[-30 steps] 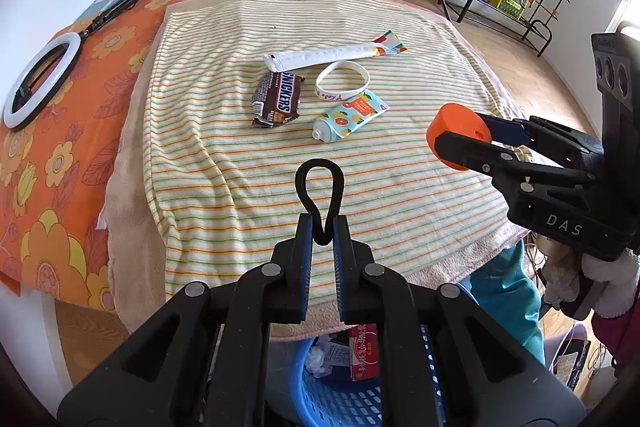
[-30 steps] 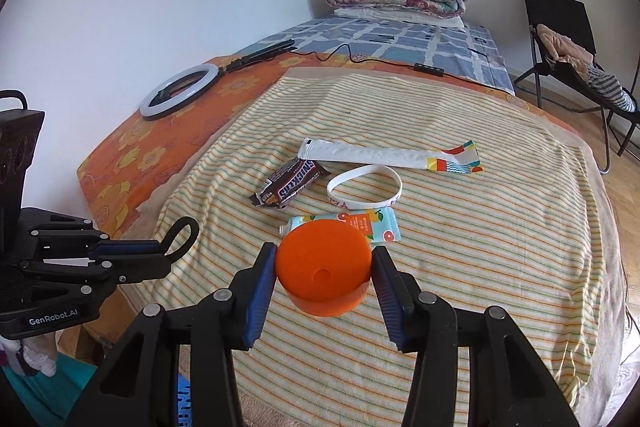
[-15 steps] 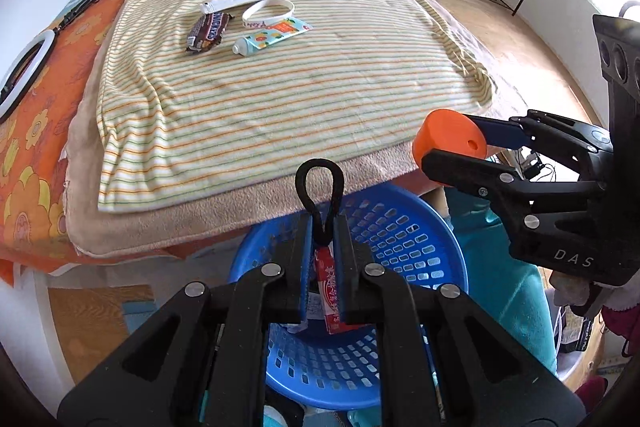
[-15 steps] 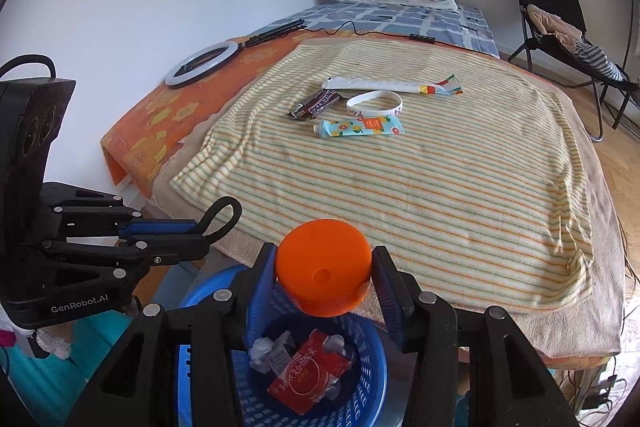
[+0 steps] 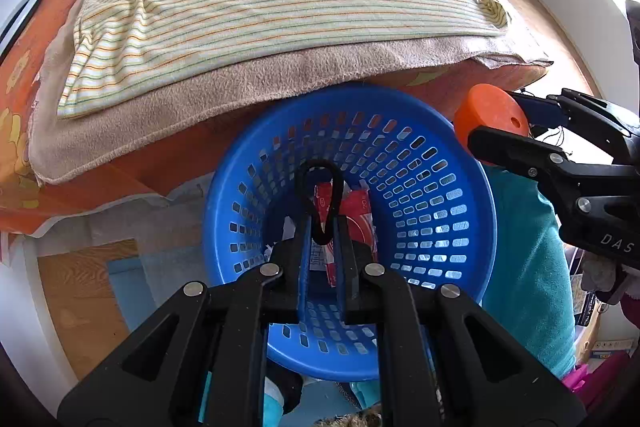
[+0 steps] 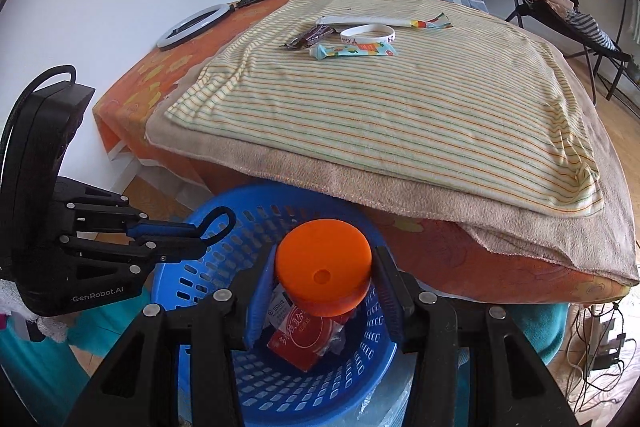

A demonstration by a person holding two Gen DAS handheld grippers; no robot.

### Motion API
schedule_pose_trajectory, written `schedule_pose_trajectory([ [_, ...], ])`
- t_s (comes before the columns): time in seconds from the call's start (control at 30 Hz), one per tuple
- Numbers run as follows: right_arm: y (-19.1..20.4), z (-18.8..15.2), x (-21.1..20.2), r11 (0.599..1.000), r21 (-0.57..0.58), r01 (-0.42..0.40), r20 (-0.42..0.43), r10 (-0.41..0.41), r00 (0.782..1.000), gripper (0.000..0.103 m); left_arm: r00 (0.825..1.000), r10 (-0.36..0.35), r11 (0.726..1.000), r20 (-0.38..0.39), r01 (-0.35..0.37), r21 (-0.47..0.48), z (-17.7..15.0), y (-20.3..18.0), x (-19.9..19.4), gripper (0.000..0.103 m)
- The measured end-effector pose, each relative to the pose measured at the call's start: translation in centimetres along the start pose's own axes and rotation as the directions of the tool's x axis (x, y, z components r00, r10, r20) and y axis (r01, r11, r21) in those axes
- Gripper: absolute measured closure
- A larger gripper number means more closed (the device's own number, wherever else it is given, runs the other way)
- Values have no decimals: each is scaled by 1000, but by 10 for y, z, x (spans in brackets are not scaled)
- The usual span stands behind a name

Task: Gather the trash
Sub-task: 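Carry the hair tie and orange cap to the blue basket and release both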

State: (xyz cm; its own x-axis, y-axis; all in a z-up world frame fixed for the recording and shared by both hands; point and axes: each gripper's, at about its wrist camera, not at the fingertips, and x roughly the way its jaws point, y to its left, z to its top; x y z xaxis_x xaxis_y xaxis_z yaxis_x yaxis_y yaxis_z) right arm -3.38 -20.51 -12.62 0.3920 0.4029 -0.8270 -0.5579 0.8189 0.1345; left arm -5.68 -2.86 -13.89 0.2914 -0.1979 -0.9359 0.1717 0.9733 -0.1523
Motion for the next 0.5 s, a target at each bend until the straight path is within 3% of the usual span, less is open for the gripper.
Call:
schedule_pose_trajectory([
  [0.17,7,-8,7,1000,-2,-13,-28,13,1000,53,999,-13,1000,-33,13,-17,-4,4,7,94],
  [0.2,8,-9,9,1000,-4,-15,-32,15,999,53,999,-13,1000,-34,12,-16,-4,4,7,90],
  [0.33,13,-14,11,1000,-10,-18,-42,18,999,53,1000,-5,1000,-27,4,-13,-3,4,6,58],
  [0.43,15,-15,12,1000,-13,-16,-48,16,999,49,1000,1,1000,-23,-1,-16,-3,5,6,56],
  [0.5,16,-16,12,1000,-15,-10,-46,10,999,39,1000,3,1000,-25,-3,-24,-2,7,6,56],
])
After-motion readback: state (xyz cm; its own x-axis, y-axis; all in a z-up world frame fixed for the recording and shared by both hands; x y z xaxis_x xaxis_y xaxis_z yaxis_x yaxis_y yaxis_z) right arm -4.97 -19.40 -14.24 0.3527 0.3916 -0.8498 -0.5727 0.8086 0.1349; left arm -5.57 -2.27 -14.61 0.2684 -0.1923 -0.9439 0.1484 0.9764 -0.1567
